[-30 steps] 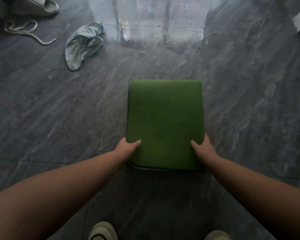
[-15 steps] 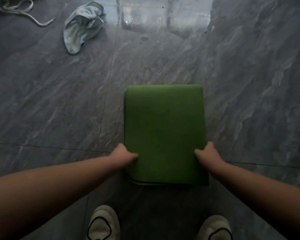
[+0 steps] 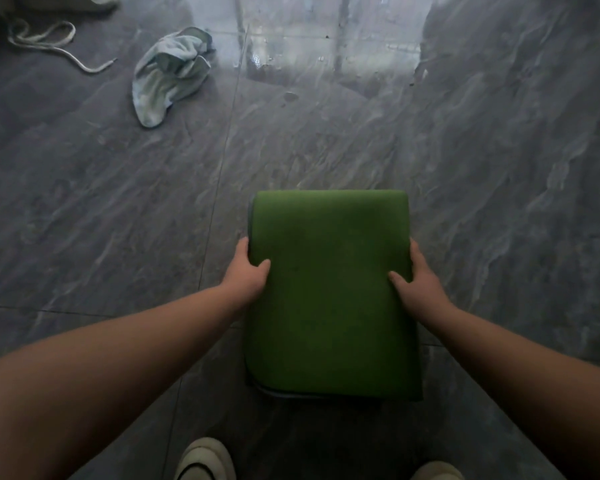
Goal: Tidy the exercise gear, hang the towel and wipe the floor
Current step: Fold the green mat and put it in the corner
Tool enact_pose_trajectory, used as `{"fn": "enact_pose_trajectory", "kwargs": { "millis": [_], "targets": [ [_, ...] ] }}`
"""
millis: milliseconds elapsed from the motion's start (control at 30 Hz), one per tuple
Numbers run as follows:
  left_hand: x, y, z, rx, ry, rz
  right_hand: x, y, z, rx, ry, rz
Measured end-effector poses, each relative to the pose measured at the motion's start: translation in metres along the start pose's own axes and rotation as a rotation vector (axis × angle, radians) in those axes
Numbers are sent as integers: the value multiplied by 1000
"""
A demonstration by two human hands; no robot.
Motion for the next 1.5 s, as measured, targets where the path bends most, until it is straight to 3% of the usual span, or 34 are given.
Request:
{"fn": "enact_pose_trajectory", "kwargs": {
  "millis": [167,267,400,567,700,800,900,1033,1133,1200,1333,1433,1500],
  "targets": [
    [26,9,-22,-59,104,93,-11,5,-21,-35,-41,92],
    [55,12,-45,-64,170,270,-38,12,-52,-27,-71,-67],
    [67,12,-75,85,211,136,-53,20,-72,84,-141,-196],
    [59,11,-79,119,123,141,-48,26,-85,201,-20,-228],
    [53,18,-81,24,81,290,-40,32,-87,141,21,-616],
    [66,18,-79,-149,172,542,-46,45,-95,35,-34,-613],
    [80,22,-83,-131,205,579,-58,47,-100,-19,-128,-547],
    [78,22,-94,97,202,380,-61,39,-99,116,-85,-438],
    [84,15,-86,102,126,275,-53,37,-95,124,-5,-427],
    [79,11,-88,111,90,210,-46,39,-93,177,28,-282],
    [77,9,-78,248,78,-52,-48,37,-88,276,69,82],
    [84,3,-68,363,-166,-429,-67,22,-83,283,233,700],
    [87,-13,-65,300,-355,-804,-69,9,-81,235,328,887]
  ]
}}
Point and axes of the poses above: each hand's wrist, its own z-axis away from the middle knuckle, its own y-axis out of the back of the hand, x = y × z, the point moved 4 cm from there along -z, towards the middle knuckle, and after that the axes turned 9 degrees about -x, right-handed, at the moved point
